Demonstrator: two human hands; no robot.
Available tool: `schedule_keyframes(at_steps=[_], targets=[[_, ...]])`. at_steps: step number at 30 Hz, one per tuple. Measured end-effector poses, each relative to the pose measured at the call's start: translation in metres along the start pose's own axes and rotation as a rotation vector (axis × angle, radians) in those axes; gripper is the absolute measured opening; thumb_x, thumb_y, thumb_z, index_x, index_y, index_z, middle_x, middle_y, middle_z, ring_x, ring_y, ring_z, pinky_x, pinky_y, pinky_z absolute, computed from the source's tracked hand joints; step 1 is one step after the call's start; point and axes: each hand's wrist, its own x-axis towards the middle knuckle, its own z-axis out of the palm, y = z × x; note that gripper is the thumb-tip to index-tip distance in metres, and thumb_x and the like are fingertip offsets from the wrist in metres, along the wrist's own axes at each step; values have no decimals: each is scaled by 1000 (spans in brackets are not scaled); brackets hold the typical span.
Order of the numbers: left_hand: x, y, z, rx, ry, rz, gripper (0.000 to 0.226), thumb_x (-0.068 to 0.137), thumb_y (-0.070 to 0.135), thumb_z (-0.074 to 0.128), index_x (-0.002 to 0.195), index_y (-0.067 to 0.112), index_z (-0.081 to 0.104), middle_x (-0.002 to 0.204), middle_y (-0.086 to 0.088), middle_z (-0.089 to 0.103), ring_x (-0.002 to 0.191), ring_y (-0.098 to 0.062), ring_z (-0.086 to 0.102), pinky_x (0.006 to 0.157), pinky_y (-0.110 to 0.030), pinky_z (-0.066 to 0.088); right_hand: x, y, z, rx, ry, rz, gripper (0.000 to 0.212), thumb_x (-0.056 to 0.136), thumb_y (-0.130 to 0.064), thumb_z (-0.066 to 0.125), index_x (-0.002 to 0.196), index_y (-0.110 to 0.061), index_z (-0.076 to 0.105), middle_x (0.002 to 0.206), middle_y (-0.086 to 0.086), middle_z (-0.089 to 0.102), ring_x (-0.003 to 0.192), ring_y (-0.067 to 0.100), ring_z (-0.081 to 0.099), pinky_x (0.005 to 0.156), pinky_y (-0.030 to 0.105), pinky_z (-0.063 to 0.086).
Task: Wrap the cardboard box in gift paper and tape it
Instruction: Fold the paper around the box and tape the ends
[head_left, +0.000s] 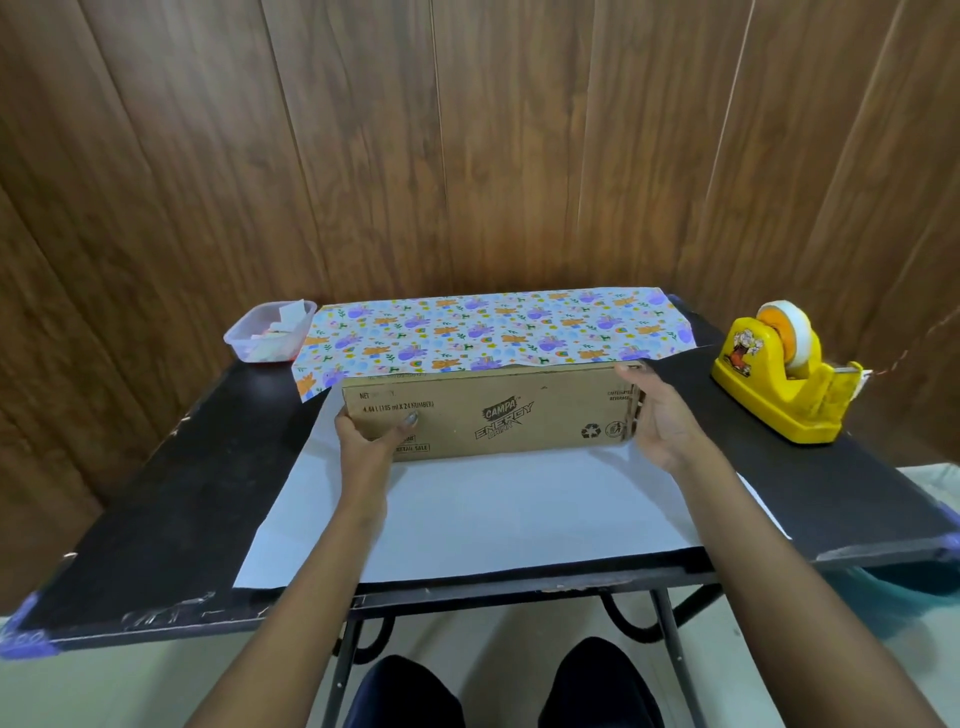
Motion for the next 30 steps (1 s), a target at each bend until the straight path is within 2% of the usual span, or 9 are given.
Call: schedule_keyframes(at_steps=[4,9,14,17,20,26,28,30], targets=[[0,-3,2,3,-61,12,76,75,10,75,137,21,32,128,1,53,118,-13,50,85,-25,44,-1,2,-2,30,25,-12,26,88,-30,58,114,-24,53,105,1,66,98,19,62,71,37,52],[8,-8,3,6,-75,4,78,75,15,76,138,23,30,134,3,50,125,-13,46,100,-35,42,-4,3,-2,15,32,-35,18,91,-31,56,109,-31,57,108,-5,66,100,11,60,75,36,51],[10,-11,4,18,-94,-4,77,79,16,74,139,26,27,134,5,49,124,-13,45,101,-36,41,-5,5,-1,22,38,-48,27,91,-32,55,119,-31,55,108,-6,67,101,11,61,78,38,51],[11,-11,5,16,-99,-20,78,78,19,75,138,29,27,133,7,49,124,-13,45,105,-43,39,-6,5,0,27,39,-52,25,91,-32,55,116,-31,55,106,-7,68,101,12,60,79,38,51],[11,-11,5,19,-84,-24,78,78,18,74,139,30,27,134,7,48,124,-12,44,105,-42,39,-6,5,0,29,51,-51,25,92,-31,54,117,-30,54,104,-7,67,100,12,60,80,39,51],[8,-8,5,-6,-97,-10,75,79,16,73,137,29,27,135,6,47,125,-12,43,96,-32,40,-10,4,7,20,114,-54,19,93,-30,53,111,-29,55,100,-4,66,94,13,60,73,36,51],[7,-3,4,2,-83,-28,78,76,19,76,136,33,27,137,8,43,128,-13,41,100,-39,40,-13,2,10,30,154,-63,22,92,-27,55,114,-25,52,97,-4,65,90,10,60,69,31,51],[2,4,3,114,38,29,82,72,22,78,136,32,28,141,7,34,131,-16,35,104,-47,39,-16,0,14,0,247,-99,26,92,-23,56,117,-19,48,91,-6,63,81,5,58,56,19,48]])
